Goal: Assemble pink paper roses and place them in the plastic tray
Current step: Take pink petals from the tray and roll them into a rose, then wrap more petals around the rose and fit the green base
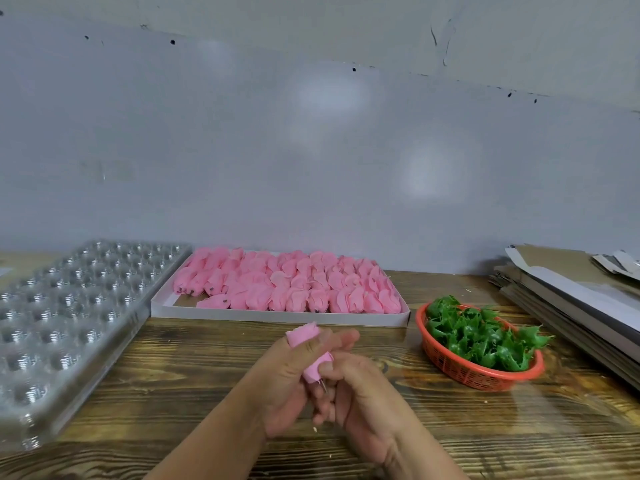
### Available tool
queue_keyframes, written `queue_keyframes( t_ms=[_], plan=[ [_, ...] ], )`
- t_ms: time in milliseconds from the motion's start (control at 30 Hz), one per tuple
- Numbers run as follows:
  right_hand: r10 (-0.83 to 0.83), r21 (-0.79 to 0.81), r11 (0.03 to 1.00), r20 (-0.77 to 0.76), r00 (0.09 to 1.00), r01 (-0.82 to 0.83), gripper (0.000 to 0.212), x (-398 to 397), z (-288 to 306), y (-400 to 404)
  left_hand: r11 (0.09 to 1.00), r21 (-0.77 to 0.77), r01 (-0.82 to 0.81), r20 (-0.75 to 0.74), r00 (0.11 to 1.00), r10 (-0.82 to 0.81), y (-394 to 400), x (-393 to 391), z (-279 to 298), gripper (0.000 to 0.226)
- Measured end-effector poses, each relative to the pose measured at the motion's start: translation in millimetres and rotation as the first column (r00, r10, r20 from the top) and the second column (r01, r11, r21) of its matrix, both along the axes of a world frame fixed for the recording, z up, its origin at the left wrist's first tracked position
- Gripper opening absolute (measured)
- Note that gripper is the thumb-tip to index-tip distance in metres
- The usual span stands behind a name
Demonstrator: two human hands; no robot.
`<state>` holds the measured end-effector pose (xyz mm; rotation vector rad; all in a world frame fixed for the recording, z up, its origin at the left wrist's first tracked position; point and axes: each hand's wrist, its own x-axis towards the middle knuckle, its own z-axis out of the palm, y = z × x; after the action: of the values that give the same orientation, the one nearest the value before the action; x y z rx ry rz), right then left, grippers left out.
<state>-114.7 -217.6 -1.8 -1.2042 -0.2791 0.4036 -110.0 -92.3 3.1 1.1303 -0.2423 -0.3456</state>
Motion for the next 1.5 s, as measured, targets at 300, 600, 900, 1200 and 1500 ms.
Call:
queue_keyframes(
  t_ms=[300,600,900,1200,1500],
  plan=[
    [-0.267,-0.166,0.930,0.307,0.913,0.328,0.016,-2,-5,11,0.969,-0.079,-0.233,-0.172,0.961,0.217,-13,2,0,0.041],
    [0.017,0.046,0.999,-0.123,0.992,-0.011,0.010,-5,9,2,0.997,0.022,-0.072,-0.056,0.996,0.074,-4,-2,0,0.045],
    [-0.216,-0.439,0.859,0.152,0.964,0.262,0.012,1,26,-31,0.973,-0.102,-0.208,-0.157,0.969,0.191,-8,7,-7,0.033],
    [-0.222,-0.753,0.028,0.637,0.739,0.657,0.018,41,47,-159,0.976,-0.026,-0.218,-0.137,0.968,0.212,-10,6,-10,0.023],
    [0.261,-0.769,-0.114,0.587,0.766,0.629,0.032,70,44,-167,0.979,-0.018,-0.205,-0.132,0.971,0.201,-10,5,-10,0.027]
  ],
)
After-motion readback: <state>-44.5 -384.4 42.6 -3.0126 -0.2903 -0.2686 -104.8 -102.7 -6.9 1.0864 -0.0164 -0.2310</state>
